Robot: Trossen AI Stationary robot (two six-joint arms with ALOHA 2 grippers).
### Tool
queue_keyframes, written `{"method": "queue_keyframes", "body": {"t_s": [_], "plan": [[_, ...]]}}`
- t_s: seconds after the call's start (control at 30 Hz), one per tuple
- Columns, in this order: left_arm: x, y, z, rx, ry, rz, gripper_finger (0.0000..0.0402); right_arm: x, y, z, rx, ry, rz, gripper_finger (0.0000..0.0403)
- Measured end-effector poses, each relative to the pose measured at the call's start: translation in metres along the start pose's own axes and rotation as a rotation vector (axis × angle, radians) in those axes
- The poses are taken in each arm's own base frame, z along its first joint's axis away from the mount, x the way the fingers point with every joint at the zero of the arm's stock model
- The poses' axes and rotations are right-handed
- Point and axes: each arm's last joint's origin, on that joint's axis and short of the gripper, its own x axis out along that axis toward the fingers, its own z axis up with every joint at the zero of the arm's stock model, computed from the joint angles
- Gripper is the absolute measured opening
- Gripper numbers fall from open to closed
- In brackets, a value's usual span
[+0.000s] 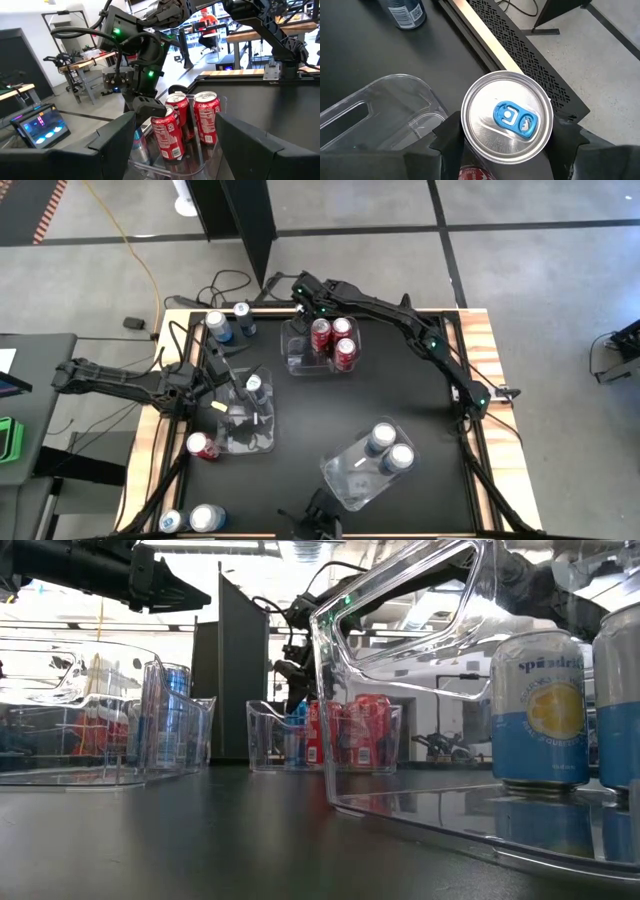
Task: Sort soda cans
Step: Put the blue soda can into the middle left transparent bin
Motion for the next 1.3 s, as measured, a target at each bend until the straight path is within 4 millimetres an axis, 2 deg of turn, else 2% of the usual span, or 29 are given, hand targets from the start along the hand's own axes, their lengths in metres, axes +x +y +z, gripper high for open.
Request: {"method": "queue_keyframes", "body": {"t_s": [0.6,1.0,1.3], "plan": [[0.0,0.0,0.0,0.003,0.001,0.0,0.027,-0.023,0.011,0.01,-0.062,-0.058,0.013,0.0221],[0.0,0.0,0.0,0.004,0.001,0.0,0.027,-0.083,0.022,0.026,-0.104,-0.173,0.039,0.0221],[0.0,0.0,0.0,0.008,0.004,0.009,0.027,-0.136,0.058,0.027,-0.199,-0.253,0.105,0.0221]]}}
